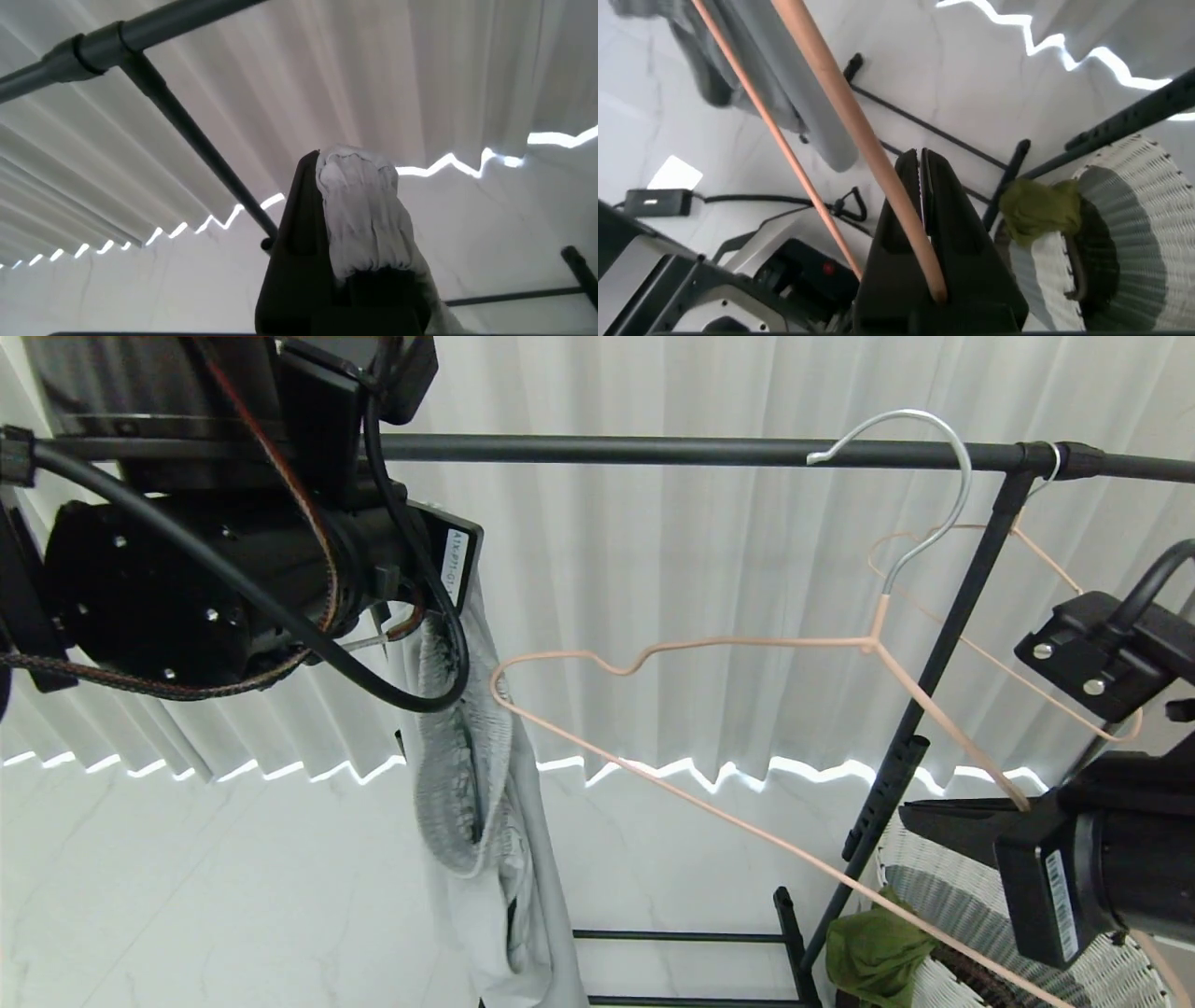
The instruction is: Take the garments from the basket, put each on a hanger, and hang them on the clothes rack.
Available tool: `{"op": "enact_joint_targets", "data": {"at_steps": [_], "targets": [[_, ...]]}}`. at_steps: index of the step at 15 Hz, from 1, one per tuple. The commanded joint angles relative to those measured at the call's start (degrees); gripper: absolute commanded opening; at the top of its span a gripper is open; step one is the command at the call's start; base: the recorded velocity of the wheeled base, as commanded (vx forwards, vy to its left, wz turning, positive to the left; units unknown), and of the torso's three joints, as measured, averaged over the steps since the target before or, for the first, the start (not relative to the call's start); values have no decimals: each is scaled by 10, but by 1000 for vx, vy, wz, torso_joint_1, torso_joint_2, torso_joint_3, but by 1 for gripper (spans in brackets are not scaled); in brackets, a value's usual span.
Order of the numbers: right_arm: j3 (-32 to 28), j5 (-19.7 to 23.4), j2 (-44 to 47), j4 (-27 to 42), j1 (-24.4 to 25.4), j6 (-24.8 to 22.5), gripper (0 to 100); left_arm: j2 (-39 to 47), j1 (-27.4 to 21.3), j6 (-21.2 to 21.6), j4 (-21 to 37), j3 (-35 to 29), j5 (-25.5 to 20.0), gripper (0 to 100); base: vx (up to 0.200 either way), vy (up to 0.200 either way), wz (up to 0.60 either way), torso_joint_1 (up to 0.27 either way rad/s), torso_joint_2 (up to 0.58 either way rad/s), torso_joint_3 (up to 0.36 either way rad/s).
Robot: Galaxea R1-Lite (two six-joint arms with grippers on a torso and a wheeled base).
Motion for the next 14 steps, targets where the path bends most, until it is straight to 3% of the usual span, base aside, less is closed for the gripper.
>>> {"op": "enact_joint_targets", "data": {"at_steps": [1,7,10,13,14], "targets": [[-1,-7,3,-1,-2,0,0,4,-2,0,4,4,1,0,0,0,0,0,0,0],[-26,-7,14,-1,17,6,0,23,-12,-23,10,-18,1,0,0,0,0,0,0,0],[-60,0,47,11,83,96,0,37,-14,-25,10,-34,1,0,0,0,0,0,0,0],[-101,-2,105,17,87,217,0,41,-14,-27,10,-35,1,0,0,0,0,0,0,0],[-112,-3,120,18,82,236,0,42,-13,-28,10,-35,1,0,0,0,0,0,0,0]]}}
